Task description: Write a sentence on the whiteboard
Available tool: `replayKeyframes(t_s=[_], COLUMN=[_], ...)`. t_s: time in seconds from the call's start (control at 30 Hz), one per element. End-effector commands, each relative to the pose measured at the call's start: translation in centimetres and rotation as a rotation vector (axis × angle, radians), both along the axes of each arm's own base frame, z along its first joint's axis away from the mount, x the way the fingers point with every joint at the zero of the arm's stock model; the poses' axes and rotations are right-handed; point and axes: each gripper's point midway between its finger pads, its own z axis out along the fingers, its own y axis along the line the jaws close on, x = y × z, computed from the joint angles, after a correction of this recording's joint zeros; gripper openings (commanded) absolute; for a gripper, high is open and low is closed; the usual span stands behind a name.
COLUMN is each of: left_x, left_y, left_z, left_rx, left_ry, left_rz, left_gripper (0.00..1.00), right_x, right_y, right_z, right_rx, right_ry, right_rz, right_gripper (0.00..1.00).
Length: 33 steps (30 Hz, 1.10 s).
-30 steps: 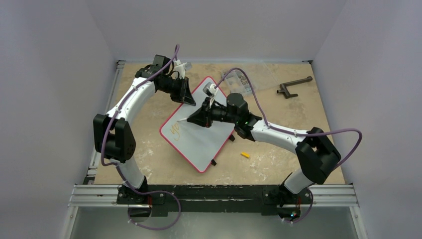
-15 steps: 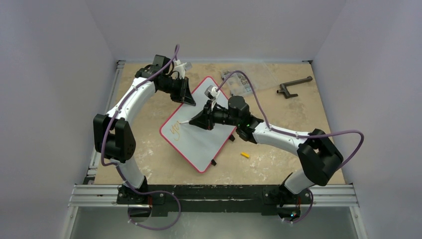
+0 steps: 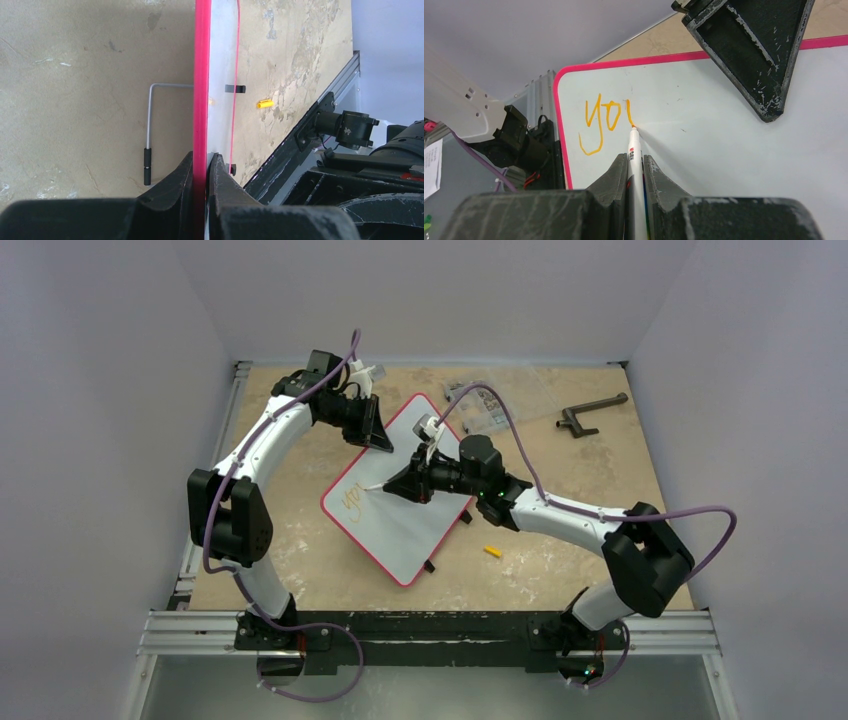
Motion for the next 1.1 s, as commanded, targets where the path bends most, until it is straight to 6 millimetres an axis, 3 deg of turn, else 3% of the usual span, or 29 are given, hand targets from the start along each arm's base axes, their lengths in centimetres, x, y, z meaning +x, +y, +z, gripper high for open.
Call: replayKeyframes(t_s=[0.0, 1.07], left_x=[1.6, 1.5], left_y=[3.4, 3.5], left_z=[-2.6, -2.7], left_rx=[0.240, 0.245], left_ry=[-0.059, -0.057], left_rz=[0.065, 0.065], left_gripper=[0.00, 0.00], right_x=[1.3, 3.8], right_y=[-1.0, 0.9], right_z=[-2.1, 0.3], right_rx=[-0.083, -0.061], right_ry=[0.008, -0.019], right_rz=[-0.092, -0.116], right_gripper=[0.00, 0.00])
